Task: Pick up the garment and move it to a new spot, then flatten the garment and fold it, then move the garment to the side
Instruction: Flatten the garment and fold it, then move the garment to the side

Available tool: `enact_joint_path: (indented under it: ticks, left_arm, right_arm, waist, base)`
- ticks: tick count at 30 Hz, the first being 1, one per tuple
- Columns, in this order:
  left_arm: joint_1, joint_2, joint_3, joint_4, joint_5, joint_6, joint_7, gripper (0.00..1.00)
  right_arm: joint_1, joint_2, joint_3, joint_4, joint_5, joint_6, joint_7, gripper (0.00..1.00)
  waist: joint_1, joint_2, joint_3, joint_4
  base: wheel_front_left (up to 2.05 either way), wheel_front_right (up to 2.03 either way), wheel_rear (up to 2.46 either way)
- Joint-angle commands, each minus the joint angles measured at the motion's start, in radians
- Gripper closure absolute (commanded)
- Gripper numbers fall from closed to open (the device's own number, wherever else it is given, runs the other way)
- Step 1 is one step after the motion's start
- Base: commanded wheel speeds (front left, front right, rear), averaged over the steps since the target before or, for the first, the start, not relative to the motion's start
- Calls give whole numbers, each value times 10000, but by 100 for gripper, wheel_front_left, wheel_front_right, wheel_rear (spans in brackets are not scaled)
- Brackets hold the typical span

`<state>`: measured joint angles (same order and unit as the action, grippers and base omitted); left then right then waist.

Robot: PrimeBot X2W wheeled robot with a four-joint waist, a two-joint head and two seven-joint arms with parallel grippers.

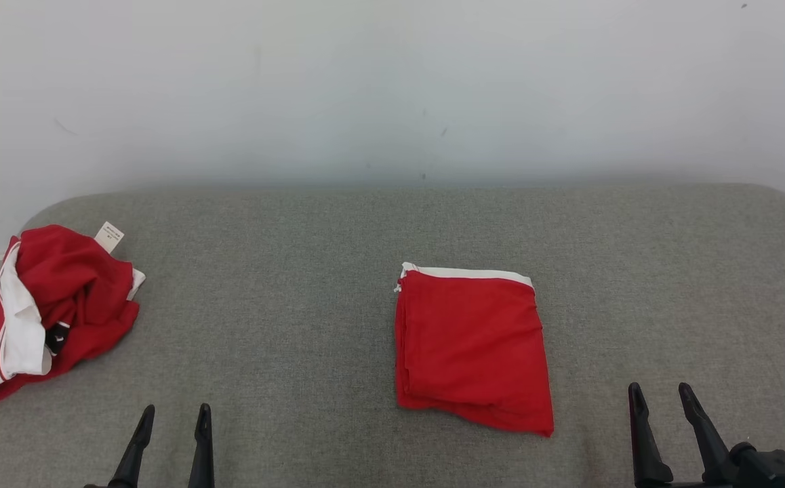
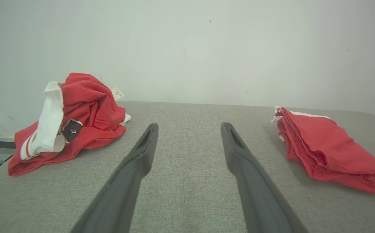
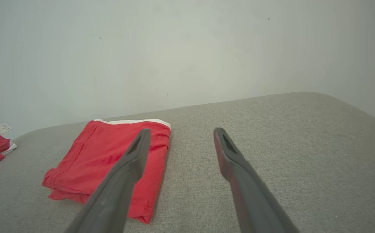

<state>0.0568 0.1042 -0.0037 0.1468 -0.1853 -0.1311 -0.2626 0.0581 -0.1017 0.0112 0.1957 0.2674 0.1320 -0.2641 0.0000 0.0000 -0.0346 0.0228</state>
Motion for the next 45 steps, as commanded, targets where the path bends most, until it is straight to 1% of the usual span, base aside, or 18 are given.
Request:
enact_joint_path:
  ticks: [1, 17, 20, 24, 27, 33, 39, 42, 45]
  left_arm:
    - [68, 2, -8, 15, 5, 9, -32, 0]
    - [-55, 111, -46, 106, -58, 9, -32, 0]
    - [-59, 125, -36, 124, -80, 9, -32, 0]
    - [-115, 120, -69, 142, -80, 9, -32, 0]
    - [-238, 127, -166, 174, -90, 9, -32, 0]
    - [-467, 67, -441, 279, -177, 9, -32, 0]
    - [-750, -52, -675, 370, -254, 9, -32, 0]
    - [-851, -90, -745, 398, -253, 9, -32, 0]
    - [-951, -110, -751, 432, -265, 9, -32, 0]
  right_arm:
    - [-27, -2, 13, 11, -53, -20, 0, 0]
    - [-86, 27, 37, 161, -131, -20, 0, 0]
    - [-205, 61, 176, 241, -176, -18, 0, 0]
    - [-605, -130, 371, 498, -176, -20, 0, 0]
    - [-1303, -322, 602, 942, -117, -20, 86, 0]
    - [-2904, -561, 805, 2173, -52, -20, 824, 0]
    - [-4185, -521, 660, 3912, -170, -20, 1900, 0]
    - [-4675, -474, 547, 4722, -254, -20, 2178, 0]
    - [-5040, -417, 427, 5512, -239, -20, 2223, 0]
  waist:
    - [0, 0, -2, 1]
    - [0, 0, 18, 122]
    - [0, 0, 20, 136]
    - [0, 0, 44, 174]
    - [0, 0, 104, 290]
    - [0, 0, 274, 711]
    - [0, 0, 537, 1215]
    - [0, 0, 686, 1411]
    - [0, 0, 838, 1545]
  base:
    - [0, 0, 0]
    - [0, 0, 0]
    - [0, 0, 0]
    - [0, 0, 0]
    - [0, 0, 0]
    - [0, 0, 0]
    - [0, 0, 0]
    - [0, 0, 0]
    - [0, 0, 0]
